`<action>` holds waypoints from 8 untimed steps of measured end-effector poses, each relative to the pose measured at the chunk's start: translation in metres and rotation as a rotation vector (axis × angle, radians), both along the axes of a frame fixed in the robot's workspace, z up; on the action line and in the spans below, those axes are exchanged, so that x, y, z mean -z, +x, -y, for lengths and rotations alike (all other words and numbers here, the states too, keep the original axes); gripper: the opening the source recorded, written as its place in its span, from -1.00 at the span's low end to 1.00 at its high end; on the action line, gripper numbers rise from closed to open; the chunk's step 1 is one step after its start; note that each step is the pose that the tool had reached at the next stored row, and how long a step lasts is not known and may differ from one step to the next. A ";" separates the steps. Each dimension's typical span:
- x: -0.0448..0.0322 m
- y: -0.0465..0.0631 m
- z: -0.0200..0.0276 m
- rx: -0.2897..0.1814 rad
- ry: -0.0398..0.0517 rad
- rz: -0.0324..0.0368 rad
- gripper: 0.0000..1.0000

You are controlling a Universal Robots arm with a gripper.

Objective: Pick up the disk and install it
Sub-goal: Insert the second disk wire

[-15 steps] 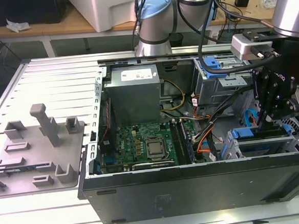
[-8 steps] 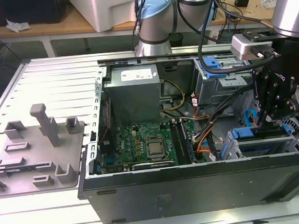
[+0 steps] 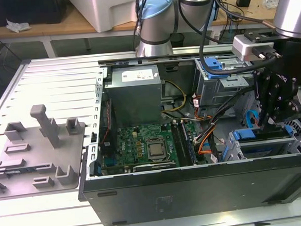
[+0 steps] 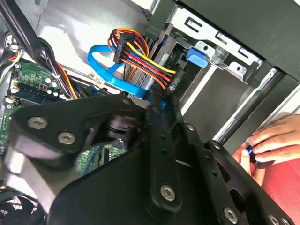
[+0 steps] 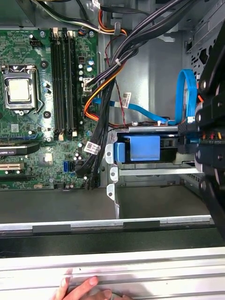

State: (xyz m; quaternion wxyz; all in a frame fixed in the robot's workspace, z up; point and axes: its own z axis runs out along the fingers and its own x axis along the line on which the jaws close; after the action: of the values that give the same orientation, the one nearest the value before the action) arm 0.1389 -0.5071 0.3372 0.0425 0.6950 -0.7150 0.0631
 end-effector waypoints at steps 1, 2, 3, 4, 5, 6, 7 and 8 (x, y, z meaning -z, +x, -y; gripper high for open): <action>0.0000 0.000 0.0000 0.000 0.0000 0.0000 -0.54; -0.0001 0.000 0.0000 0.000 -0.0002 0.0000 -0.40; -0.0003 0.000 0.0000 0.000 -0.0002 0.0000 -0.40; -0.0009 0.000 0.0000 0.000 -0.0004 0.0000 -0.40; -0.0027 0.000 0.0000 0.000 -0.0003 0.0000 -0.40; -0.0057 0.000 -0.0005 0.000 -0.0003 0.0000 -0.40; -0.0074 0.000 -0.0022 0.000 0.0000 -0.0001 -0.40; -0.0086 -0.001 -0.0038 0.000 -0.0004 0.0000 -0.40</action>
State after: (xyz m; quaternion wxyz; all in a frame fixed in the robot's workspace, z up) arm 0.1381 -0.5034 0.3458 0.0426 0.6950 -0.7150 0.0632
